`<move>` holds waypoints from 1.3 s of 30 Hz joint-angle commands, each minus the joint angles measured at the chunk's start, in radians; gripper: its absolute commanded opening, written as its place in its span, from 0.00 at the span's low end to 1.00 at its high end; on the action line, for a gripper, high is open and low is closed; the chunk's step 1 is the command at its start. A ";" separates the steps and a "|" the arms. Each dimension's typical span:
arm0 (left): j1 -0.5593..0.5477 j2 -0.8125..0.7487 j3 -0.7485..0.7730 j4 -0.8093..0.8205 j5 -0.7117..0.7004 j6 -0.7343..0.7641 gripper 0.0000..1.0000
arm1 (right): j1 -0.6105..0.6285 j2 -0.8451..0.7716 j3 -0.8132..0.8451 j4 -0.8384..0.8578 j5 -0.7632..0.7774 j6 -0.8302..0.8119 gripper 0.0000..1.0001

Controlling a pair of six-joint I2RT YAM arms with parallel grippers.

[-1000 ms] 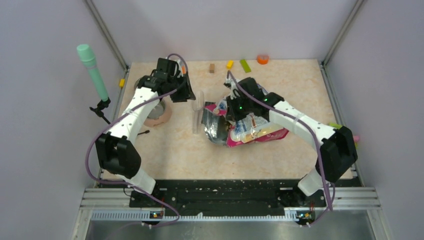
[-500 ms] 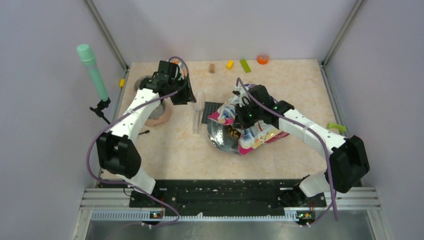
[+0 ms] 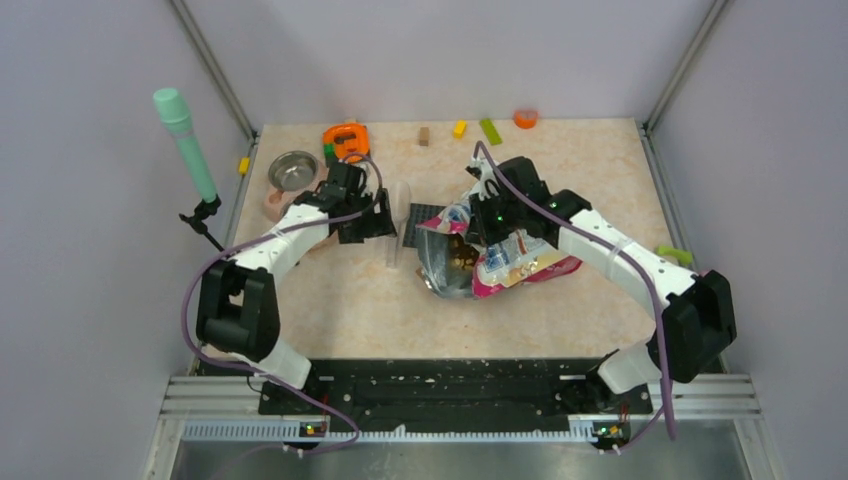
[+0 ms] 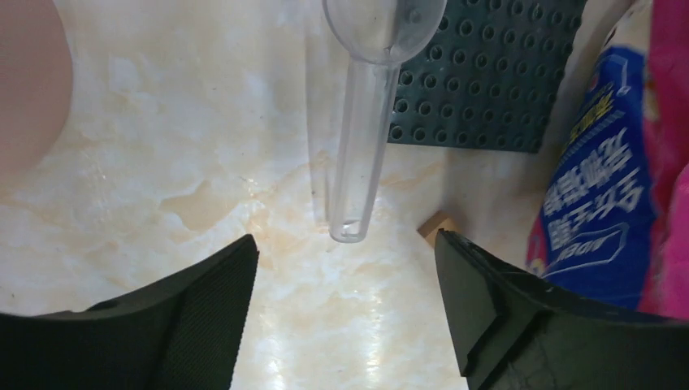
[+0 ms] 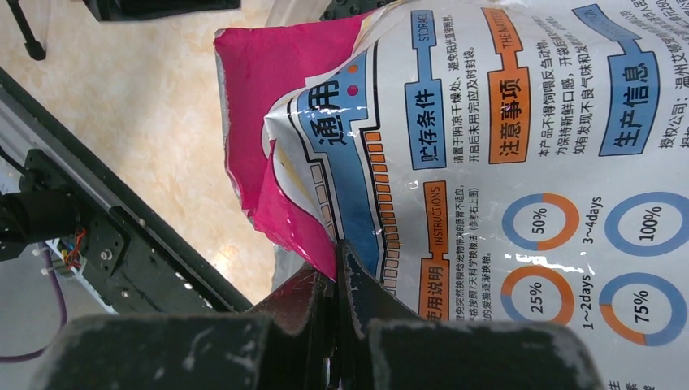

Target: Serve the pet food

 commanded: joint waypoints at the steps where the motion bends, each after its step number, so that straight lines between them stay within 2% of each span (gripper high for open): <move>1: -0.024 -0.084 -0.162 0.273 -0.024 -0.038 0.91 | -0.005 0.020 0.080 0.060 0.027 0.018 0.00; 5: -0.048 -0.124 -0.325 0.502 -0.074 -0.015 0.94 | -0.006 0.034 0.098 0.052 0.033 0.006 0.00; 9: -0.078 -0.115 -0.376 0.598 -0.187 -0.018 0.98 | -0.004 0.057 0.132 0.019 0.030 -0.009 0.00; 12: -0.138 -0.104 -0.407 0.665 -0.275 -0.019 0.98 | -0.004 0.076 0.158 -0.009 0.032 -0.016 0.00; 17: -0.262 -0.104 -0.561 0.939 -0.446 0.037 0.98 | -0.004 0.079 0.182 -0.032 0.036 -0.027 0.00; 20: -0.279 -0.079 -0.611 1.018 -0.536 0.000 0.94 | -0.004 0.070 0.174 -0.036 0.038 -0.037 0.00; 24: -0.279 -0.057 -0.676 1.158 -0.534 0.006 0.85 | -0.004 0.049 0.156 -0.050 0.053 -0.048 0.00; 32: -0.280 0.012 -0.676 1.192 -0.521 0.026 0.79 | -0.004 0.024 0.119 -0.037 0.056 -0.048 0.00; 39: -0.281 0.092 -0.681 1.347 -0.569 0.059 0.69 | -0.003 -0.005 0.051 0.017 0.063 -0.039 0.00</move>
